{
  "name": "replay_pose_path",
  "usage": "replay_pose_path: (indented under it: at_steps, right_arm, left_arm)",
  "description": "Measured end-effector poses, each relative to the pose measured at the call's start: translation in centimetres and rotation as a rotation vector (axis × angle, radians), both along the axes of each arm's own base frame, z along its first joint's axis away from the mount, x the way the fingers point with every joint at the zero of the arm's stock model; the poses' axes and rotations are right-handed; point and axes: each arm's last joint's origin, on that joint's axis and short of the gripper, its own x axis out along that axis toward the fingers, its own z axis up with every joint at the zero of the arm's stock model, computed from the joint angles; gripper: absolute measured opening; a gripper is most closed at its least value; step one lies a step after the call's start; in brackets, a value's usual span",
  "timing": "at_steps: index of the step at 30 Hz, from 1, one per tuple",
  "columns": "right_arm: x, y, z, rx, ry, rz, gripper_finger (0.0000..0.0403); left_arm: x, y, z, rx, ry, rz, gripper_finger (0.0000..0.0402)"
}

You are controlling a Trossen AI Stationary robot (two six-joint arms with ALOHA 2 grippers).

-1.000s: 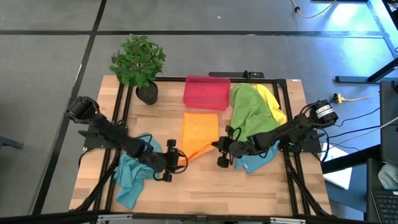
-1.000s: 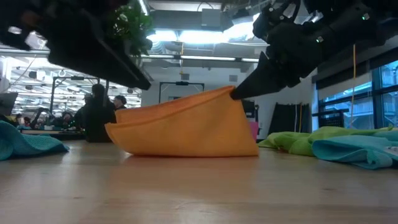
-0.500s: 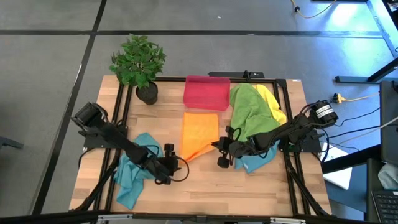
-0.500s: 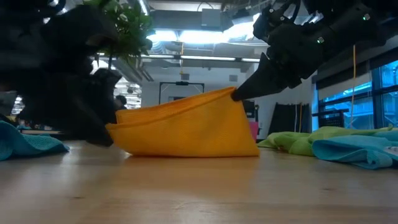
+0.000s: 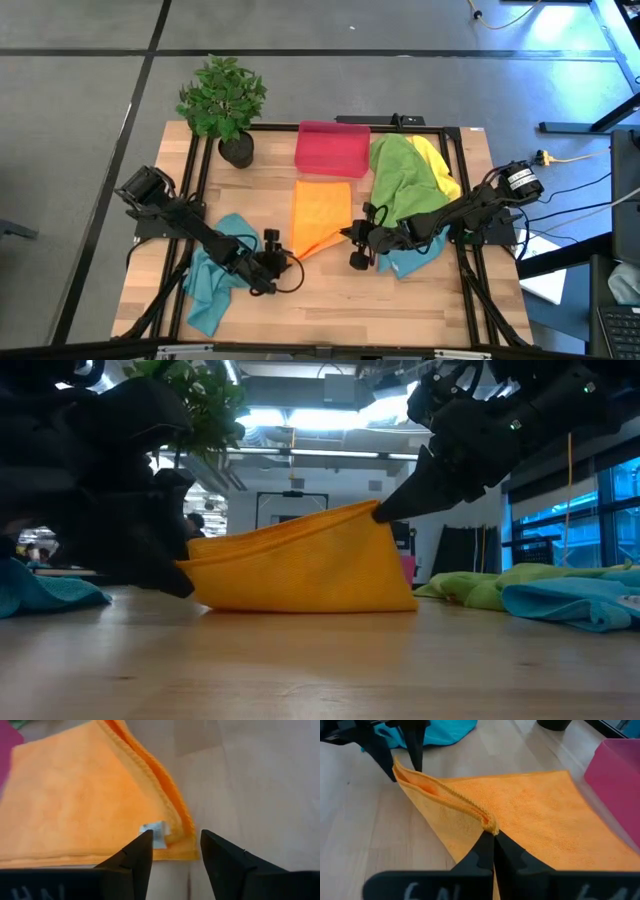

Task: Roll microfiber towels into tight, uniform cylinder then place into a basket
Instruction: Fold the orange towel

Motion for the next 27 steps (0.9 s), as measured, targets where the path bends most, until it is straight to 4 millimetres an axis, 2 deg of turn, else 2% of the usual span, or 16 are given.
replay_pose_path:
  at_steps: [6,11,13,18,27]
  right_arm:
    - [0.0,0.0,0.0,0.003,0.007,0.009,0.0002]
    - [-0.1,0.0,-0.2,0.004,0.021,0.016,0.0003]
    - [-0.1,0.2,-0.2,0.018,0.034,0.043,0.0003]
    - [-0.6,1.7,-0.4,0.089,0.058,0.133,0.0002]
    - [-2.8,7.1,0.0,0.193,0.059,0.291,0.0002]
  left_arm:
    - [0.1,0.2,0.2,0.064,-0.044,0.048,0.0108]
    - [0.2,0.1,0.3,0.061,-0.057,0.037,0.0029]
    - [0.1,-0.1,0.3,0.039,-0.051,0.026,0.0008]
    - [0.2,-1.5,1.0,-0.011,-0.072,-0.012,0.0002]
    - [1.2,-6.0,5.2,-0.127,-0.124,-0.144,0.0000]
